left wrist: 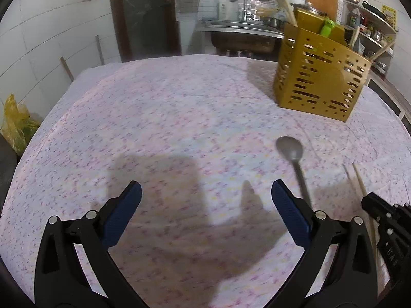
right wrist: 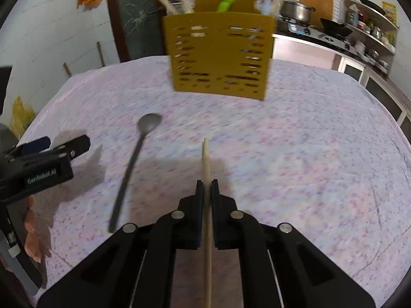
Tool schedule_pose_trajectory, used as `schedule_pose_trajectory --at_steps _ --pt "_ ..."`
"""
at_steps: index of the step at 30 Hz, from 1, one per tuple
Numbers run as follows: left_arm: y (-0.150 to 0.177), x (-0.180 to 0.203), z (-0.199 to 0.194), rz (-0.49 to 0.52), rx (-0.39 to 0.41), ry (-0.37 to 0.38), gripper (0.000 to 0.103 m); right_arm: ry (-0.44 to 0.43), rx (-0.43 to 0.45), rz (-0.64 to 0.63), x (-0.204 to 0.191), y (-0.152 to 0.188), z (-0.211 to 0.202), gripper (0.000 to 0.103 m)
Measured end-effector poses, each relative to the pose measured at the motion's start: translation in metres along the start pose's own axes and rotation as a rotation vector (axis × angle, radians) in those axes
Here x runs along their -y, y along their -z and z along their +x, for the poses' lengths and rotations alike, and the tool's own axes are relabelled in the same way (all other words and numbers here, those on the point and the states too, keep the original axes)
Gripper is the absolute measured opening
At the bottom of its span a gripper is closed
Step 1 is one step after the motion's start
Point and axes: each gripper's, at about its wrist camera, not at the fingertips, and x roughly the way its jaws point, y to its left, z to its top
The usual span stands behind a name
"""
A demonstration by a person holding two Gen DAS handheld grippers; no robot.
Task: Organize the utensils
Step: 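Bring both tools back over the metal spoon and last chopstick, then close the left tool on the metal spoon while the right tool grips the wooden chopstick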
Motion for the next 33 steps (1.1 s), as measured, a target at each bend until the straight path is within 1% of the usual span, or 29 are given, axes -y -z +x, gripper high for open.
schedule_pose_trajectory --at_steps 3,5,6,8,10,13,14,15,16,18,19,21,23,24,25,26,28,33 --pt "-0.005 0.015 0.007 0.009 -0.024 0.021 0.098 0.021 0.003 0.032 0.024 -0.005 0.000 0.006" --pt "-0.010 0.026 0.015 -0.002 -0.048 0.054 0.098 0.036 0.006 0.060 0.040 -0.009 0.002 0.006" --pt "-0.012 0.030 0.018 -0.005 -0.054 0.059 0.098 0.041 0.007 0.068 0.045 -0.011 0.003 0.006" --pt "-0.016 0.042 0.025 0.002 -0.058 0.058 0.098 0.049 0.002 0.089 0.058 -0.013 0.007 0.006" --pt "-0.021 0.055 0.033 0.021 -0.059 0.031 0.098 0.049 -0.011 0.101 0.065 -0.015 0.014 0.006" --pt "-0.027 0.067 0.048 0.027 -0.098 0.032 0.096 0.039 -0.018 0.115 0.071 -0.015 0.019 0.006" --pt "-0.028 0.069 0.051 0.028 -0.106 0.040 0.092 0.033 -0.017 0.120 0.072 -0.015 0.019 0.006" --pt "-0.029 0.073 0.056 0.035 -0.119 0.044 0.090 0.029 -0.016 0.122 0.073 -0.016 0.019 0.006" --pt "-0.030 0.075 0.057 0.039 -0.117 0.035 0.090 0.029 -0.016 0.122 0.073 -0.016 0.020 0.006" --pt "-0.032 0.078 0.057 0.037 -0.116 0.039 0.085 0.027 -0.017 0.121 0.073 -0.017 0.021 0.006" --pt "-0.034 0.079 0.058 0.033 -0.117 0.045 0.081 0.027 -0.019 0.122 0.074 -0.017 0.021 0.006" --pt "-0.038 0.082 0.058 0.032 -0.126 0.050 0.070 0.025 -0.024 0.126 0.075 -0.016 0.022 0.006" --pt "-0.043 0.086 0.057 0.040 -0.142 0.057 0.049 0.026 -0.028 0.126 0.077 -0.015 0.022 0.006" --pt "-0.044 0.088 0.056 0.043 -0.151 0.063 0.045 0.028 -0.032 0.125 0.076 -0.016 0.023 0.006" --pt "-0.045 0.090 0.056 0.045 -0.160 0.065 0.037 0.029 -0.032 0.124 0.077 -0.016 0.023 0.006" --pt "-0.047 0.092 0.056 0.050 -0.169 0.064 0.035 0.030 -0.035 0.124 0.077 -0.017 0.024 0.006" --pt "-0.048 0.096 0.057 0.062 -0.172 0.054 0.035 0.035 -0.043 0.125 0.078 -0.019 0.026 0.006" --pt "-0.047 0.103 0.055 0.091 -0.148 0.042 0.035 0.045 -0.092 0.116 0.079 -0.030 0.034 0.007"
